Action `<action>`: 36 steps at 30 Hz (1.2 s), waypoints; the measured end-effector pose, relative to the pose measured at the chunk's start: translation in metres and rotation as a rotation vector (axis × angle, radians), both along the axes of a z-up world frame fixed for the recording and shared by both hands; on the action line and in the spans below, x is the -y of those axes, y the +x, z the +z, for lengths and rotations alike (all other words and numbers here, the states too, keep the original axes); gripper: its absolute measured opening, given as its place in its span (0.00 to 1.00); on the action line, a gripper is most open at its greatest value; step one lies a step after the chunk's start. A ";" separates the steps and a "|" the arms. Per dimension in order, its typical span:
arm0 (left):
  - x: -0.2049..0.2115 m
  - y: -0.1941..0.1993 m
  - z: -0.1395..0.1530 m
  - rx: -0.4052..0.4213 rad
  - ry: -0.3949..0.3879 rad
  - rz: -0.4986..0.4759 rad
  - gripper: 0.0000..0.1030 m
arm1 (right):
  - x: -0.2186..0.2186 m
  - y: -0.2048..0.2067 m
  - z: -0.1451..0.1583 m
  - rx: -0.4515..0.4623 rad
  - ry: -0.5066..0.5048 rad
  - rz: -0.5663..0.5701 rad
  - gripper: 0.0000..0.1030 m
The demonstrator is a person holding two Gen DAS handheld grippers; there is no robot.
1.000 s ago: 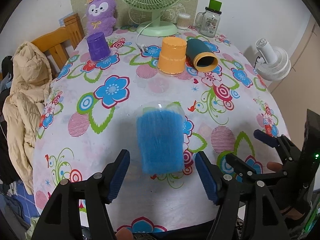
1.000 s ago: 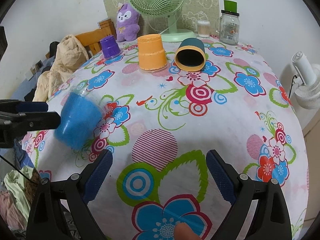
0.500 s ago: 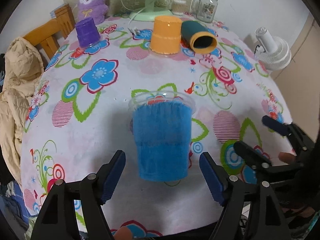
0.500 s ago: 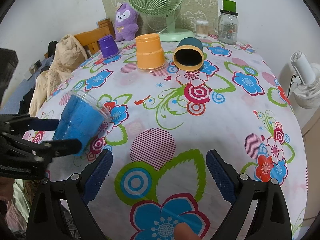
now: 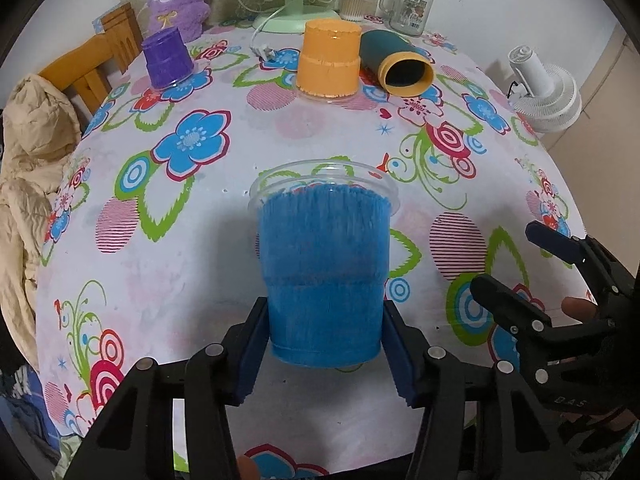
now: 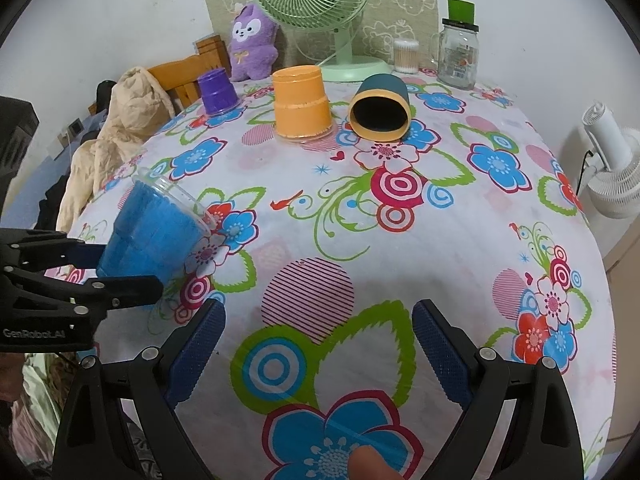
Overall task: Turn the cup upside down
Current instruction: 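Carry the blue cup with the left tool over the table, then lower the blue cup rim-down onto the table and open the left tool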
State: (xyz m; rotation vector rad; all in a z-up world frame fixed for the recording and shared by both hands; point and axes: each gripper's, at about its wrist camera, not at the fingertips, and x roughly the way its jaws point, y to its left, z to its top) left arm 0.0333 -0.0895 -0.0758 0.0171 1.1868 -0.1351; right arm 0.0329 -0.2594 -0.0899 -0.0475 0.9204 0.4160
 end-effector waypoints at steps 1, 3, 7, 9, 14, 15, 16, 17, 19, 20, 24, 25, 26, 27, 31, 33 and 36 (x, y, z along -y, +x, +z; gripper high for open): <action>0.000 0.000 0.002 0.001 0.002 -0.003 0.54 | 0.000 0.000 0.000 -0.001 0.000 0.000 0.93; 0.001 -0.001 0.007 0.003 0.002 -0.009 0.54 | 0.000 0.000 0.000 -0.002 0.000 -0.001 0.93; 0.001 -0.003 0.019 0.015 0.001 -0.023 0.55 | -0.001 0.000 -0.001 -0.001 0.000 0.000 0.93; 0.001 -0.004 0.024 0.021 0.004 -0.030 0.55 | -0.001 0.000 -0.001 -0.002 0.000 0.001 0.93; -0.007 -0.005 0.037 0.042 0.006 -0.019 0.55 | -0.001 0.000 -0.001 -0.002 -0.001 0.001 0.93; -0.008 -0.005 0.039 0.049 0.010 -0.014 0.55 | -0.001 0.000 -0.001 -0.002 -0.001 0.001 0.93; -0.010 -0.004 0.041 0.054 0.011 -0.011 0.55 | -0.001 0.000 -0.001 -0.003 -0.001 0.001 0.93; -0.011 -0.004 0.043 0.057 0.012 -0.009 0.55 | -0.001 0.000 -0.001 -0.003 -0.001 0.000 0.93; -0.014 -0.004 0.047 0.067 0.008 -0.004 0.55 | -0.001 0.000 -0.001 -0.002 -0.001 0.002 0.93; -0.015 -0.004 0.049 0.072 0.007 -0.002 0.55 | -0.001 -0.001 -0.001 -0.002 -0.001 0.002 0.93; -0.016 -0.003 0.048 0.071 0.002 0.002 0.55 | -0.002 -0.001 -0.002 -0.003 -0.004 0.003 0.93; -0.016 -0.003 0.047 0.068 -0.001 0.001 0.55 | -0.002 -0.001 -0.002 -0.004 -0.005 0.004 0.93; -0.016 -0.003 0.046 0.065 -0.004 0.000 0.56 | -0.002 -0.001 -0.002 -0.005 -0.005 0.003 0.93; -0.015 -0.004 0.046 0.063 -0.004 -0.001 0.57 | -0.003 -0.001 -0.002 -0.005 -0.006 0.003 0.93; -0.016 -0.005 0.045 0.061 -0.009 -0.001 0.62 | -0.005 -0.001 -0.003 -0.005 -0.011 0.007 0.93; -0.016 -0.006 0.046 0.065 -0.012 0.001 0.66 | -0.006 -0.001 -0.002 -0.003 -0.013 0.008 0.93; -0.017 -0.007 0.048 0.075 -0.012 0.005 0.71 | -0.007 -0.001 0.000 0.000 -0.016 0.008 0.93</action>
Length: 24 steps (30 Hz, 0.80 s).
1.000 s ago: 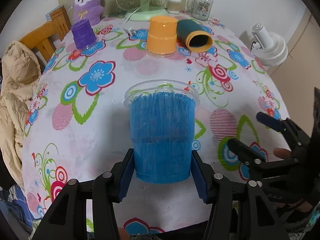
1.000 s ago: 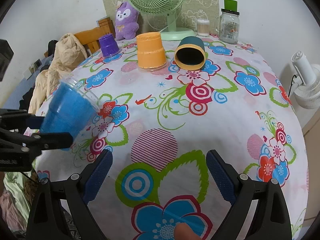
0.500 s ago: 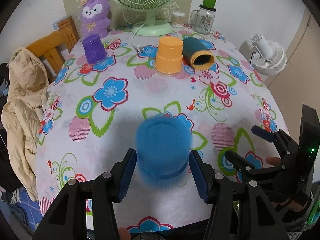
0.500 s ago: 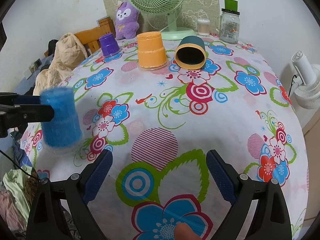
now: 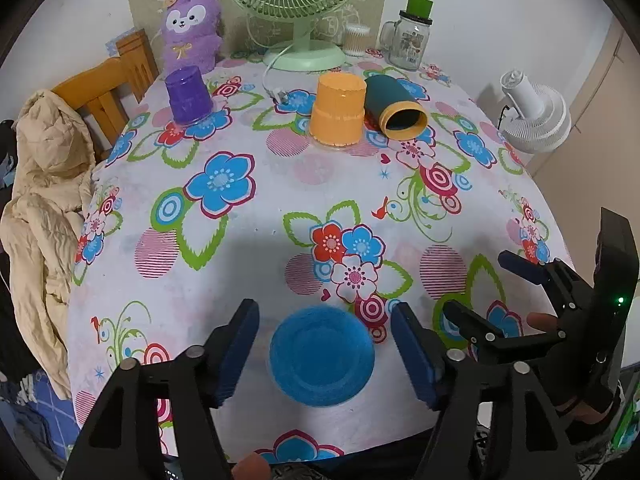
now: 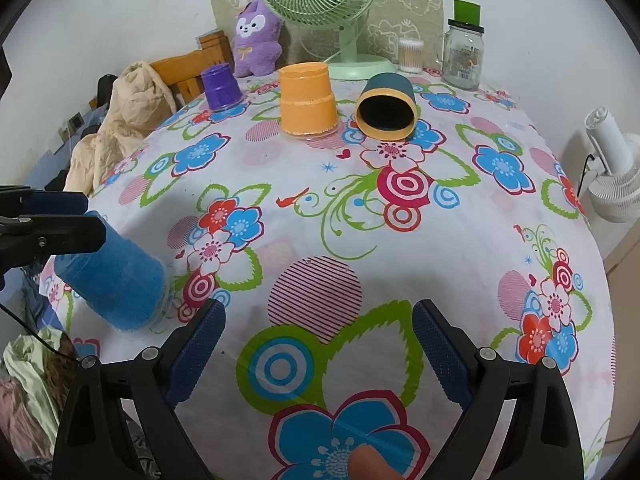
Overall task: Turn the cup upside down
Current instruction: 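Lower the blue cup rim-down onto the table and open the left tool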
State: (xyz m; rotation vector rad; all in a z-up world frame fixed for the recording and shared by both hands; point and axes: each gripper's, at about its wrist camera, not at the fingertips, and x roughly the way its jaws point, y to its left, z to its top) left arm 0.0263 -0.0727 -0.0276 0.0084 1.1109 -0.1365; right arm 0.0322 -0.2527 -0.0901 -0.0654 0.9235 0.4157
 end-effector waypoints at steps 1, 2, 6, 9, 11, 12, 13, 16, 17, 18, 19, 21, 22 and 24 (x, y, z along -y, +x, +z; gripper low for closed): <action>0.000 -0.001 0.001 0.005 0.001 0.002 0.73 | 0.000 0.000 0.001 0.002 -0.001 -0.001 0.93; -0.001 -0.001 0.002 0.008 0.000 0.003 0.74 | 0.000 0.000 0.002 0.004 -0.002 -0.002 0.93; -0.005 -0.004 0.005 0.029 -0.013 0.012 0.79 | -0.002 -0.003 0.009 0.020 -0.008 -0.006 0.93; -0.008 -0.007 0.007 0.054 -0.034 0.025 0.83 | -0.005 -0.005 0.016 0.038 -0.015 -0.006 0.93; -0.010 -0.011 0.008 0.067 -0.057 0.031 0.83 | -0.008 -0.007 0.021 0.051 -0.021 -0.006 0.93; -0.011 -0.012 0.008 0.072 -0.065 0.033 0.83 | -0.009 -0.008 0.023 0.057 -0.025 -0.008 0.93; -0.012 -0.014 0.008 0.075 -0.070 0.035 0.84 | -0.010 -0.008 0.025 0.063 -0.029 -0.008 0.93; -0.017 -0.019 0.008 0.092 -0.103 0.048 0.85 | -0.014 -0.011 0.033 0.082 -0.040 -0.010 0.93; -0.021 -0.020 0.009 0.100 -0.120 0.061 0.85 | -0.015 -0.012 0.034 0.085 -0.044 -0.012 0.93; -0.023 -0.022 0.010 0.109 -0.130 0.072 0.85 | -0.016 -0.012 0.037 0.088 -0.051 -0.016 0.93; -0.025 -0.023 0.011 0.119 -0.136 0.079 0.85 | -0.017 -0.013 0.039 0.093 -0.055 -0.020 0.93; -0.032 -0.029 0.016 0.159 -0.157 0.101 0.86 | -0.019 -0.016 0.046 0.109 -0.056 -0.030 0.93; -0.036 -0.032 0.018 0.177 -0.169 0.112 0.88 | -0.020 -0.017 0.050 0.118 -0.056 -0.032 0.93; -0.043 -0.037 0.021 0.204 -0.189 0.130 0.89 | -0.023 -0.021 0.058 0.139 -0.059 -0.034 0.93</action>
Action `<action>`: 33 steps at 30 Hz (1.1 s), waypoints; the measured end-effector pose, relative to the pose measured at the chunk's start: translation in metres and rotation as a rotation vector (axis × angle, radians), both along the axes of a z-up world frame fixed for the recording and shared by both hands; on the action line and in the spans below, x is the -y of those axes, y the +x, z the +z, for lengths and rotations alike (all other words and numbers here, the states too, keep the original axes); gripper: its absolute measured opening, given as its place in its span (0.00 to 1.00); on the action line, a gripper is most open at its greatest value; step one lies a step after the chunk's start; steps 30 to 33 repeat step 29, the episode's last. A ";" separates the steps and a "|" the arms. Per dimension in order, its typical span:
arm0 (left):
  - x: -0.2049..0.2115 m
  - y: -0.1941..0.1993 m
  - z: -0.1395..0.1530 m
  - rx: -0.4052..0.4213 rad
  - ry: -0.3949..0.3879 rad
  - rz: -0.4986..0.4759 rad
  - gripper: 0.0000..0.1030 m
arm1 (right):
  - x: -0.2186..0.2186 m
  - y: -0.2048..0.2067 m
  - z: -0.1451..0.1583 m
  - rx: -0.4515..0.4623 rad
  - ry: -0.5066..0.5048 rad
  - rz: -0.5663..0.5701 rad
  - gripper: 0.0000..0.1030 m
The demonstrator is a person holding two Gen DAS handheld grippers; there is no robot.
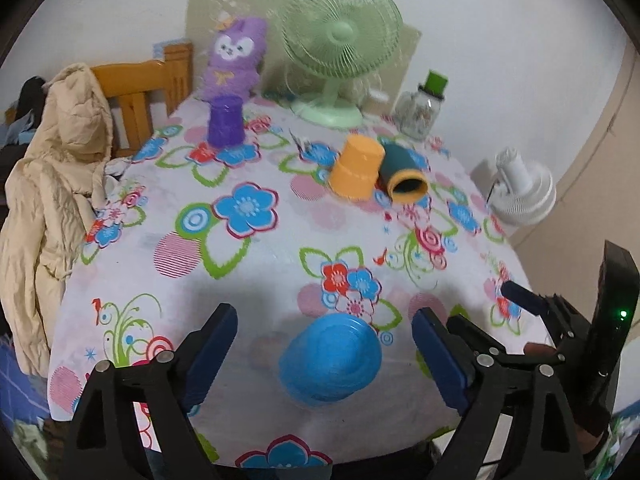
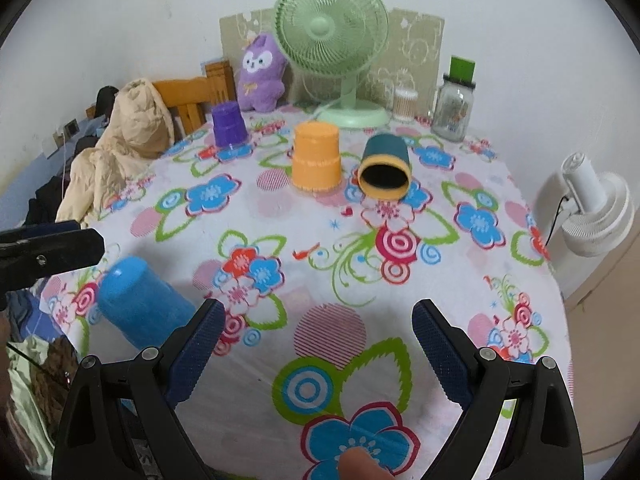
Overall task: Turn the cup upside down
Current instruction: 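Lower the blue cup rim-down onto the table and open the left tool, then withdraw the left tool from the blue cup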
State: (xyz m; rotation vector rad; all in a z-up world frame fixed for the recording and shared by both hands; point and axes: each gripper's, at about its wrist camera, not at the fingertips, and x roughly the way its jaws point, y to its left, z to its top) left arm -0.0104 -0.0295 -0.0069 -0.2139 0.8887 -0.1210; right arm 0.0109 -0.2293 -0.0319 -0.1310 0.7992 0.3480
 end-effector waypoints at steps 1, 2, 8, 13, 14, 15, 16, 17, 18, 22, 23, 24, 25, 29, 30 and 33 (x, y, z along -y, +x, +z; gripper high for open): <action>-0.004 -0.003 0.001 0.013 -0.012 0.009 0.89 | -0.003 -0.003 0.005 0.013 -0.005 -0.001 0.93; -0.008 -0.005 0.002 0.025 -0.021 0.016 0.89 | -0.005 -0.005 0.008 0.022 -0.009 -0.001 0.93; -0.024 -0.022 0.010 0.098 -0.026 0.048 0.89 | -0.025 -0.021 0.029 0.080 -0.017 0.003 0.93; -0.031 -0.030 0.014 0.126 -0.019 0.057 0.90 | -0.037 -0.028 0.035 0.091 -0.020 0.006 0.93; -0.033 -0.032 0.014 0.130 -0.024 0.057 0.90 | -0.038 -0.028 0.035 0.092 -0.024 0.005 0.93; -0.034 -0.034 0.014 0.132 -0.028 0.055 0.90 | -0.039 -0.030 0.035 0.093 -0.030 0.004 0.93; -0.035 -0.035 0.013 0.133 -0.030 0.053 0.90 | -0.041 -0.032 0.036 0.096 -0.035 0.002 0.93; -0.035 -0.036 0.012 0.134 -0.032 0.052 0.90 | -0.041 -0.033 0.037 0.098 -0.035 0.003 0.93; -0.036 -0.037 0.012 0.133 -0.034 0.050 0.90 | -0.043 -0.035 0.038 0.100 -0.035 0.003 0.93; -0.037 -0.038 0.012 0.132 -0.043 0.041 0.90 | -0.047 -0.039 0.039 0.105 -0.038 0.003 0.93; -0.038 -0.038 0.012 0.135 -0.045 0.039 0.90 | -0.048 -0.040 0.039 0.104 -0.040 0.004 0.93; -0.038 -0.038 0.012 0.137 -0.046 0.038 0.90 | -0.049 -0.040 0.039 0.104 -0.041 0.005 0.93; -0.039 -0.039 0.012 0.139 -0.048 0.039 0.90 | -0.050 -0.041 0.039 0.103 -0.043 0.006 0.93; -0.040 -0.040 0.012 0.139 -0.053 0.041 0.90 | -0.052 -0.042 0.039 0.104 -0.046 0.011 0.93; -0.040 -0.040 0.012 0.139 -0.053 0.041 0.90 | -0.052 -0.042 0.039 0.104 -0.046 0.011 0.93; -0.040 -0.040 0.012 0.139 -0.053 0.041 0.90 | -0.052 -0.042 0.039 0.104 -0.046 0.011 0.93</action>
